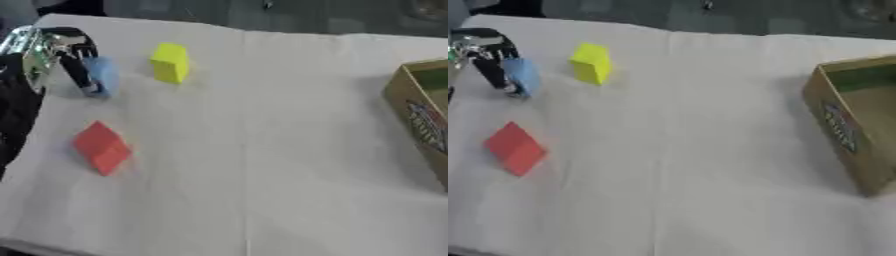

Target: Pick up the objects with one hand, pass them to the other hand, and then place them into the box on the other side of the table.

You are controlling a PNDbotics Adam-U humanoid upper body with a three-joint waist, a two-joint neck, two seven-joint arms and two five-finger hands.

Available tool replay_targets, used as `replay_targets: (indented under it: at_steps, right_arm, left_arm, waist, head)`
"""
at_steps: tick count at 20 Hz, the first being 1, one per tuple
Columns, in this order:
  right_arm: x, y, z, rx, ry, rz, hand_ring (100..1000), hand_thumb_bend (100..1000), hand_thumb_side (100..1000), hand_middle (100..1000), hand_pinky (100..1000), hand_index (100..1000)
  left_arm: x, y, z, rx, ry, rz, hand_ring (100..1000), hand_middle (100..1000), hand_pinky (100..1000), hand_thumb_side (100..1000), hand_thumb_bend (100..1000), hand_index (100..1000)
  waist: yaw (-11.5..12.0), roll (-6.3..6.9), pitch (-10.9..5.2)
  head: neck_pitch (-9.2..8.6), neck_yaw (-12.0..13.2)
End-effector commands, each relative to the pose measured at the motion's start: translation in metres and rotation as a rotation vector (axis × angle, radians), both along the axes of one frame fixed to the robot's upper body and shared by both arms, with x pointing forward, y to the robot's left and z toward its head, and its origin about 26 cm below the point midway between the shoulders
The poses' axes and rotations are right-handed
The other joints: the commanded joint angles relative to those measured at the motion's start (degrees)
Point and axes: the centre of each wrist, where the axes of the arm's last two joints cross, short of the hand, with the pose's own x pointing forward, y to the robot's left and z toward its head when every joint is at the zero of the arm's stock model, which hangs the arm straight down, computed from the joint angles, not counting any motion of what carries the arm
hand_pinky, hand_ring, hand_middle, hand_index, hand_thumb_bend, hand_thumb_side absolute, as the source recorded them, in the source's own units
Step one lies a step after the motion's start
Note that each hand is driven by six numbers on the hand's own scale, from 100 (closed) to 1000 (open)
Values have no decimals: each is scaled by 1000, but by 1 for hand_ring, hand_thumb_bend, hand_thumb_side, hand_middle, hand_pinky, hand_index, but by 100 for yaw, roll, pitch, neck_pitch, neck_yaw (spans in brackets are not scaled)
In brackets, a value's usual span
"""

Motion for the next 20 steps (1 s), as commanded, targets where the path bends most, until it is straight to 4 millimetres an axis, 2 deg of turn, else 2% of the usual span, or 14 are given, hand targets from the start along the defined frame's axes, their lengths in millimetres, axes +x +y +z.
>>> replay_targets:
  at_steps: [1,7,14,17,20]
  right_arm:
    - [-1,-2,9,-28,-17,0,766,100,609,774,1000,793]
    - [-2,-3,9,-31,-16,-5,766,100,608,774,1000,794]
    - [-3,-4,9,-35,-14,-11,766,100,607,774,1000,794]
    - [-3,-4,10,-36,-15,-13,766,100,606,774,1000,794]
    - [-3,-5,11,-38,-17,-13,767,100,605,774,1000,794]
  left_arm:
    - [-5,4,31,-19,-85,-20,649,520,726,100,313,587]
    - [-19,5,62,-57,-226,-144,627,492,702,100,267,563]
    - [-49,-7,98,-119,-345,-334,627,487,695,100,248,561]
    - [-63,-8,107,-136,-378,-394,629,486,691,100,242,564]
    - [-76,-9,108,-180,-400,-463,630,480,681,100,207,564]
  waist:
    - [7,-65,-44]
    - [44,-41,-64]
    - [87,-20,-87]
    - [96,1,-93]
    - [105,21,-96]
  head:
    - [-8,17]
    - [23,-29]
    - [39,-114]
    - [25,-134]
    - [-1,-154]
